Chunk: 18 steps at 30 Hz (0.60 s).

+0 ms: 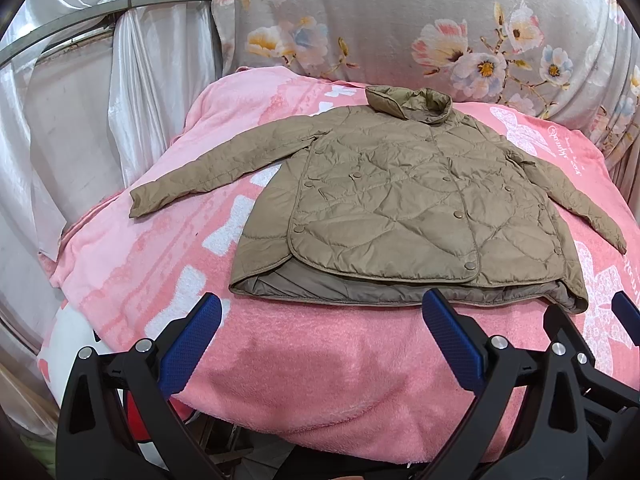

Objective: Fold large clothes

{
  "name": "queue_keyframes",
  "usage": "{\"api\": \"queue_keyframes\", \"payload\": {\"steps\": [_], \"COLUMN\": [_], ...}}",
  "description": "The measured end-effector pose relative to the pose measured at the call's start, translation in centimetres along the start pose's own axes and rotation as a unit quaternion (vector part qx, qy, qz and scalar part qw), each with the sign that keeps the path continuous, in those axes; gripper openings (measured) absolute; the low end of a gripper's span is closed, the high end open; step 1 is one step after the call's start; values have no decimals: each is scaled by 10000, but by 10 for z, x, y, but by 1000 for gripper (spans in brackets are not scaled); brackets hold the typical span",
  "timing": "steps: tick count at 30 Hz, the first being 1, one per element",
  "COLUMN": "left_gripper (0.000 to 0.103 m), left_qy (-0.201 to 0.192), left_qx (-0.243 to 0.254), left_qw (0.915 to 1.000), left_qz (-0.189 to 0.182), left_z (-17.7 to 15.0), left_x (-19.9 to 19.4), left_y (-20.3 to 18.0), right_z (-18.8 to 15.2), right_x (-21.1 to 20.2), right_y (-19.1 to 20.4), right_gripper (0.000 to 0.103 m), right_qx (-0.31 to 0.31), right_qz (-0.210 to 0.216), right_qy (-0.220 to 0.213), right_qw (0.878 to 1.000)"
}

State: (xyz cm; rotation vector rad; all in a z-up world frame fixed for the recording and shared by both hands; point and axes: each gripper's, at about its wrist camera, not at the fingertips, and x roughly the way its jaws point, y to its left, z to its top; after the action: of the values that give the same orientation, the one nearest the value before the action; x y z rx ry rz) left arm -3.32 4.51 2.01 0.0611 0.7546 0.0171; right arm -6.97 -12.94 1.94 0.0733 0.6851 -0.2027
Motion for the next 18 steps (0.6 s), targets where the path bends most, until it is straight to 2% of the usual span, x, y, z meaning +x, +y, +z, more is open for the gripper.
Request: {"api": "queue_keyframes", "payload": {"steps": [11, 18], "left_gripper": [98, 98], "left_qy": [126, 241], "left_qx": [7, 24], "left_qw": [9999, 9997], "left_qz": [12, 50], "left_z": [-2, 9], "left_x": [10, 22], "left_y": [-1, -9], "right_z": [2, 7], "right_x": [10, 26], "right_y": [-6, -14], "right_gripper": [93, 93], "right_qx": [84, 109], "right_qz": [-30, -27], "right_qy": [107, 229], "right_qw": [9999, 9997]}}
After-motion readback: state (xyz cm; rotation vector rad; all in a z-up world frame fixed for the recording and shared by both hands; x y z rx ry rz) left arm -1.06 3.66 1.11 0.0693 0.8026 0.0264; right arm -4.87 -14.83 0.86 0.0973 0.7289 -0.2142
